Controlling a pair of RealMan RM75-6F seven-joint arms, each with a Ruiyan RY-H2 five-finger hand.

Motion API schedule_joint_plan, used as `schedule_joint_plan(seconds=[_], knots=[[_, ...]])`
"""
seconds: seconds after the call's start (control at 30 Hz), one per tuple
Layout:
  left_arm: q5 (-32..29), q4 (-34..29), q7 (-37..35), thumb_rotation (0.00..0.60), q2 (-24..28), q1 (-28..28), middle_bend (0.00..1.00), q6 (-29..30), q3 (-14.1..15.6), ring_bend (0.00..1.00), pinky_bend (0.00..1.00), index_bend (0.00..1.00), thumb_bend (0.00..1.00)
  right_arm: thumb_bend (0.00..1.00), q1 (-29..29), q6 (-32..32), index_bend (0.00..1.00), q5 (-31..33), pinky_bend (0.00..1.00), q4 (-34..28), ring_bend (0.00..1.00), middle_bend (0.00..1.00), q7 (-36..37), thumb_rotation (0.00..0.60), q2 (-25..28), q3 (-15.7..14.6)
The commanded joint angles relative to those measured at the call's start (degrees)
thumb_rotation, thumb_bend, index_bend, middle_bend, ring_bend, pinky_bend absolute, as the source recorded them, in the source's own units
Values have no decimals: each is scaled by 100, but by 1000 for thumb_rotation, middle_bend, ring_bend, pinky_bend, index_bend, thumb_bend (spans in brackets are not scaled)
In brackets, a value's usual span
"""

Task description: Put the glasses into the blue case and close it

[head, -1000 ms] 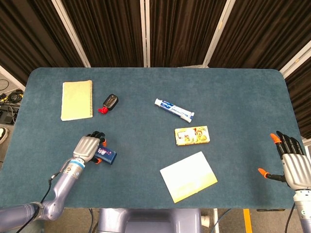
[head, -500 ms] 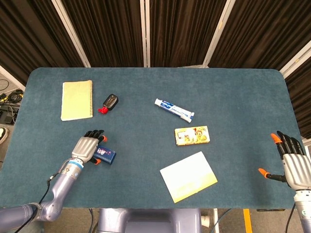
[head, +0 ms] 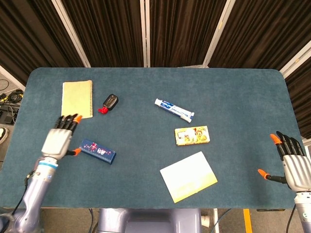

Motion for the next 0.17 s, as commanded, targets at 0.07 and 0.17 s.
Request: schedule_joint_plan(seconds=[0.07, 0.17], knots=[[494, -616, -129, 600, 567, 721, 0, 943, 228, 0, 0, 0, 0, 0, -31, 68, 0, -81, 0, -23, 0, 0, 37, 600, 26, -25], [678, -808, -184, 600, 723, 979, 0, 1194, 378, 0, 0, 0, 0, 0, -53, 125, 0, -145, 0, -28, 0, 0, 60, 600, 41, -41]])
